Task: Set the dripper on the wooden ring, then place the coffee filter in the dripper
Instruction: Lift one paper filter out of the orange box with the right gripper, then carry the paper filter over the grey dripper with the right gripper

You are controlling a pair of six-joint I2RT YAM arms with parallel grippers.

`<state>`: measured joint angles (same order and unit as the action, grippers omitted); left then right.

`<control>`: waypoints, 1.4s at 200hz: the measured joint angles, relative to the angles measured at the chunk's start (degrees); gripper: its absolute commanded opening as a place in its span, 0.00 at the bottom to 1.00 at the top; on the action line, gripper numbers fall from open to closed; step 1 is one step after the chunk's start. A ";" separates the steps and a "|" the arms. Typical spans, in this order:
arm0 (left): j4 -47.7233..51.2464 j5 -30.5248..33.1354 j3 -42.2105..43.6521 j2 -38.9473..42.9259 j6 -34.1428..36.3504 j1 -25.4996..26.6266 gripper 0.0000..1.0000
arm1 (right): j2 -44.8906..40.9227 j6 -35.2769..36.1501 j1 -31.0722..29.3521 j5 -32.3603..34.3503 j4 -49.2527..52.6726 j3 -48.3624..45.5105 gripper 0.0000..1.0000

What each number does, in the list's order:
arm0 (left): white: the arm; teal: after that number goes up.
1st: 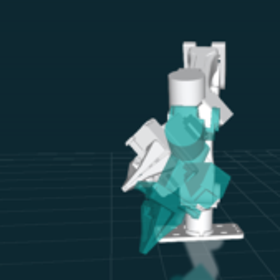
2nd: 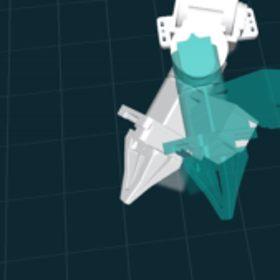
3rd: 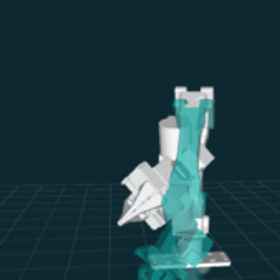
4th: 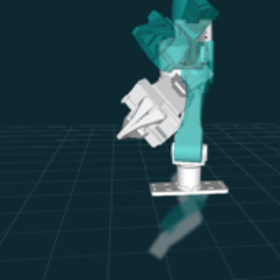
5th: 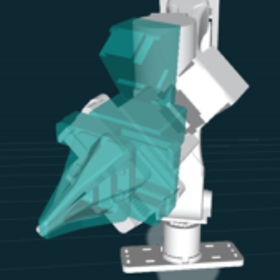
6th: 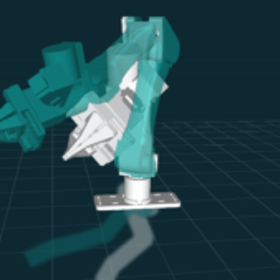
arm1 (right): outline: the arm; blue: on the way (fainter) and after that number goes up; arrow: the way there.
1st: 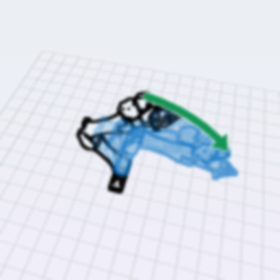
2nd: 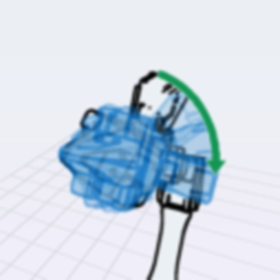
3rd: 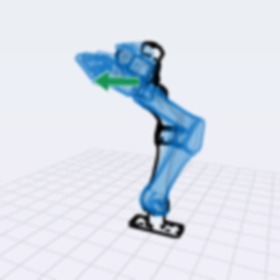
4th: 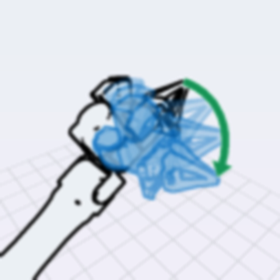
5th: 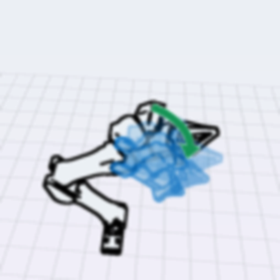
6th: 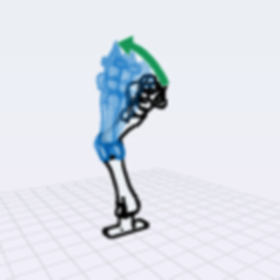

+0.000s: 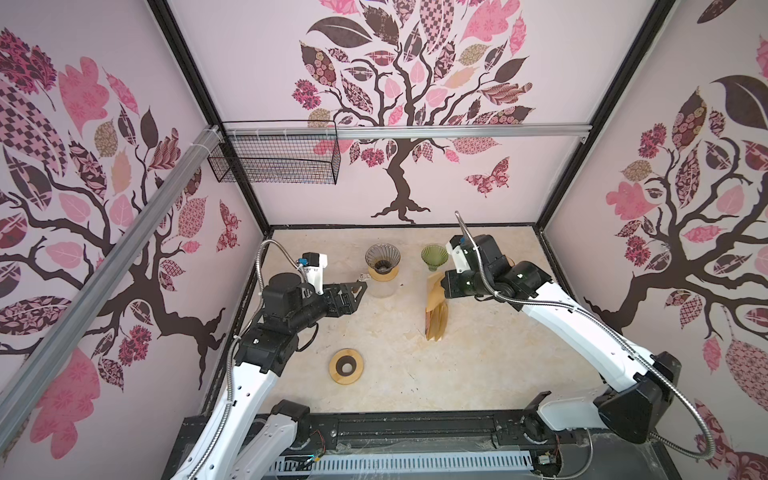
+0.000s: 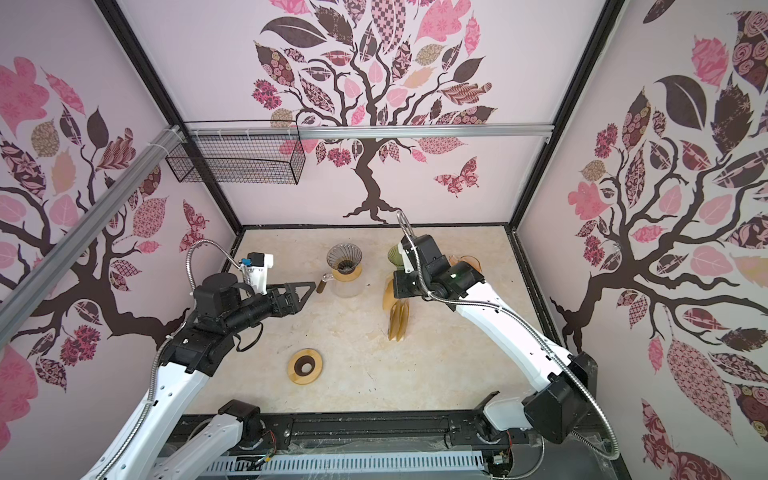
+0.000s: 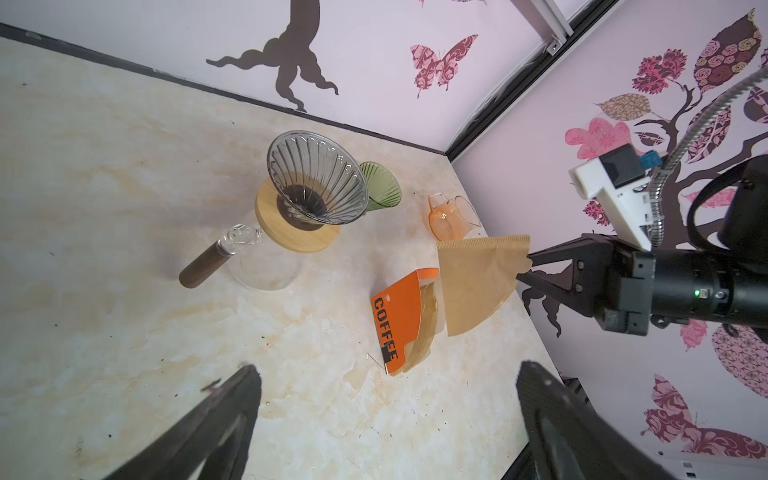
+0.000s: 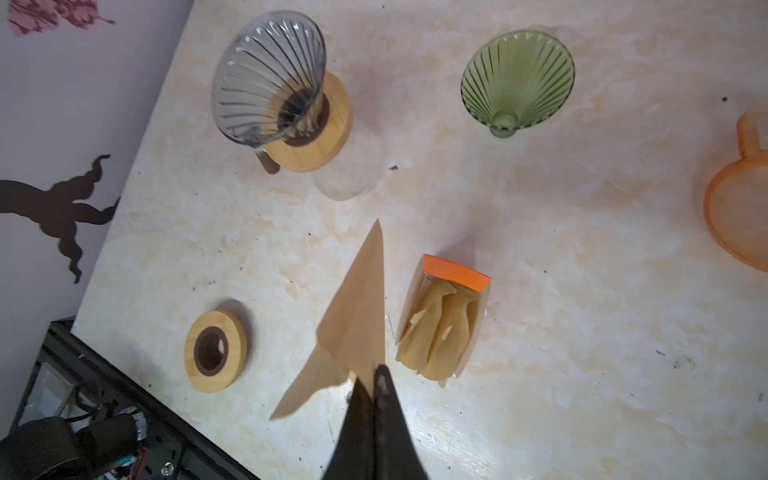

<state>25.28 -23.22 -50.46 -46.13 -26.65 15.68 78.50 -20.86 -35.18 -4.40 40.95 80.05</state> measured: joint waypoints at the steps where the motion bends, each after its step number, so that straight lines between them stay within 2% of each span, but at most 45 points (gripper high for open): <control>1: 0.00 0.02 0.00 0.02 0.02 0.00 0.98 | 0.00 -0.07 0.00 -0.04 0.02 0.17 0.00; 36: -0.33 -0.46 0.13 1.90 0.42 0.00 0.98 | 2.97 -0.44 0.00 -2.95 -0.66 8.26 0.00; 79: -2.93 -1.60 0.87 6.64 0.61 0.00 0.98 | 11.58 -0.98 -0.02 -6.19 -1.27 17.09 0.00; 126: -3.72 -1.92 1.20 6.36 0.63 0.00 0.98 | 20.59 -1.05 -0.24 -7.82 -0.46 25.49 0.00; 280: -3.74 -1.90 1.44 6.27 0.63 0.00 0.98 | 40.39 0.61 -1.20 -3.67 9.05 47.74 0.00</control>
<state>21.54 -25.12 -49.01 -39.86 -26.02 15.68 118.89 -20.25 -36.38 -8.08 50.00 127.79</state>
